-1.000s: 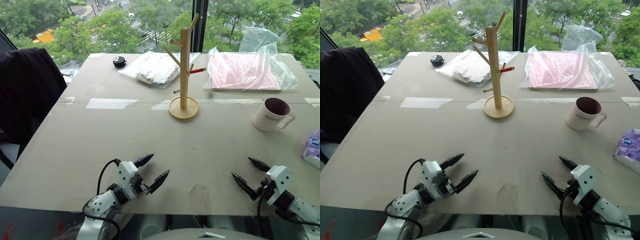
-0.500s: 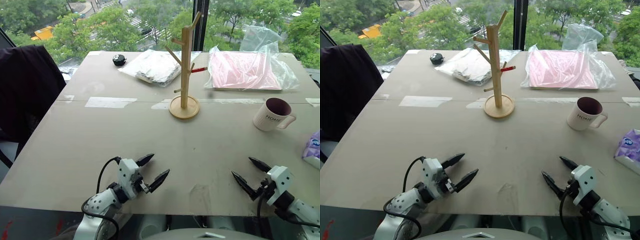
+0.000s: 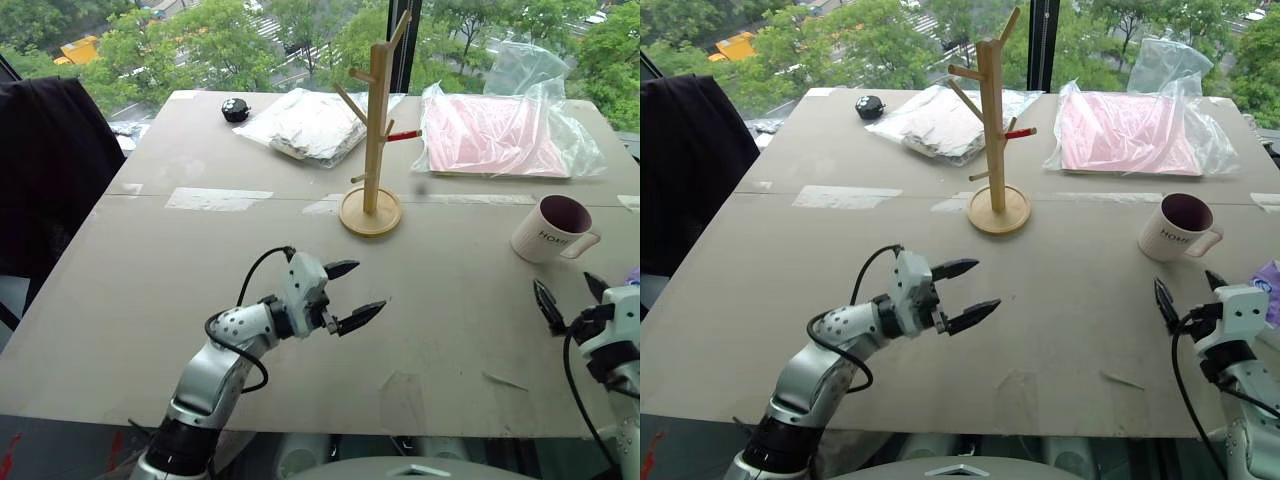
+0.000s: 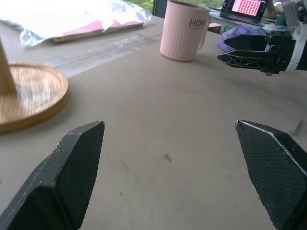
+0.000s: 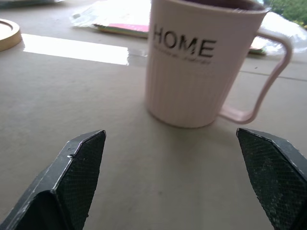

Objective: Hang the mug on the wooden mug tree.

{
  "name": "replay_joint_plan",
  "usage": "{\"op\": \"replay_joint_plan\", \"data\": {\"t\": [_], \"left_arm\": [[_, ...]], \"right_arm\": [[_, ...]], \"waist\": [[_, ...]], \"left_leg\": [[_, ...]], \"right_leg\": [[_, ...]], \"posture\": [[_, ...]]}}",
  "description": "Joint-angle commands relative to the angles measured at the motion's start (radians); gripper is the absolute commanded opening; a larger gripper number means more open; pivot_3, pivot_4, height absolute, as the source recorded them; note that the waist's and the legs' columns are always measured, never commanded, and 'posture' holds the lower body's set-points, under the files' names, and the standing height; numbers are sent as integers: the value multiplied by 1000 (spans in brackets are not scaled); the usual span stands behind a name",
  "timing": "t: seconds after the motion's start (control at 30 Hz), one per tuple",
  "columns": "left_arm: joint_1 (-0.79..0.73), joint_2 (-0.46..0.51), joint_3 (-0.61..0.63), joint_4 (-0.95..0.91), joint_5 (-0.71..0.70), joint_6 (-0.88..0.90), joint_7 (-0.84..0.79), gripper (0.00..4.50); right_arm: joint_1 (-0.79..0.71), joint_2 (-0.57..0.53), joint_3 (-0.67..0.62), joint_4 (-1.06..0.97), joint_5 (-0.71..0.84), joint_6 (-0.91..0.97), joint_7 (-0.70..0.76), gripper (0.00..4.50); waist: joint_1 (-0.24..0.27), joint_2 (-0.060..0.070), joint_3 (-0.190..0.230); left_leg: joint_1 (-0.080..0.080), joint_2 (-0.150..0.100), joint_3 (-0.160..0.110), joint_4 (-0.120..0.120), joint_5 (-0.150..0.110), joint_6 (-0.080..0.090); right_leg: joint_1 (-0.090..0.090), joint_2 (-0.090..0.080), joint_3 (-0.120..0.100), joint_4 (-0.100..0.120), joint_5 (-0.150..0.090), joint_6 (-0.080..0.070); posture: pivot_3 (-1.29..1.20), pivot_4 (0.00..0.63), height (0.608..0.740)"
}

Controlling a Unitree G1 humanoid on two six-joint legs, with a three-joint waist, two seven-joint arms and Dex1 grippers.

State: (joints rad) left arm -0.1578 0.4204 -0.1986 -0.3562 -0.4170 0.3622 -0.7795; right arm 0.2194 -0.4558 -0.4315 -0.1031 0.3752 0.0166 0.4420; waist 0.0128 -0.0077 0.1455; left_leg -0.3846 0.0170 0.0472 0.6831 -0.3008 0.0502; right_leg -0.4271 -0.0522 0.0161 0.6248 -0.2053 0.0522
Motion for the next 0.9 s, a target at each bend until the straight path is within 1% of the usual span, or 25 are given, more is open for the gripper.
{"op": "replay_joint_plan", "data": {"t": [0.03, 0.1, 0.27, 0.4, 0.57, 0.9], "left_arm": [[-123, -5, -29, -51, -49, 129, -8, 4500], [-194, -3, -55, -58, -29, 174, -3, 4500], [-275, -25, -94, -96, 58, 253, 114, 4500], [-279, -64, -118, -158, 53, 307, 162, 4500], [-269, -95, -134, -188, 43, 342, 180, 4500], [-265, -108, -139, -173, 44, 333, 164, 4500]], "right_arm": [[-85, -65, -62, 101, 14, 15, 7, 4426], [-144, -99, -69, 171, 22, 26, 25, 4426], [-234, -131, -65, 272, 39, 29, 75, 4426], [-287, -146, -63, 334, 43, 26, 105, 4426], [-341, -157, -59, 403, 35, 17, 130, 4426], [-449, -147, -29, 541, 20, -2, 165, 4426]], "waist": [[-3, -1, 0], [-8, -2, 3], [-15, -2, 3], [-18, -2, 3], [-20, -2, 3], [-26, -2, 3]], "left_leg": [[1, 0, 0, 0, 0, 0], [2, 0, 0, 0, 0, 0], [3, 0, -1, 0, 0, 0], [2, 1, -1, 0, 0, 0], [3, 0, 0, 0, 0, 0], [4, 0, 0, 0, 0, 0]], "right_leg": [[0, 1, 0, 0, 0, 0], [1, 2, 1, 0, 0, 0], [2, 4, 2, 1, 0, 0], [3, 3, 2, 0, 0, 1], [3, 2, 3, -1, 0, 1], [4, 3, 4, 1, 0, 1]], "posture": [[0, 150, 740], [0, 150, 740], [0, 150, 740], [0, 150, 740], [0, 150, 740], [0, 150, 740]]}}
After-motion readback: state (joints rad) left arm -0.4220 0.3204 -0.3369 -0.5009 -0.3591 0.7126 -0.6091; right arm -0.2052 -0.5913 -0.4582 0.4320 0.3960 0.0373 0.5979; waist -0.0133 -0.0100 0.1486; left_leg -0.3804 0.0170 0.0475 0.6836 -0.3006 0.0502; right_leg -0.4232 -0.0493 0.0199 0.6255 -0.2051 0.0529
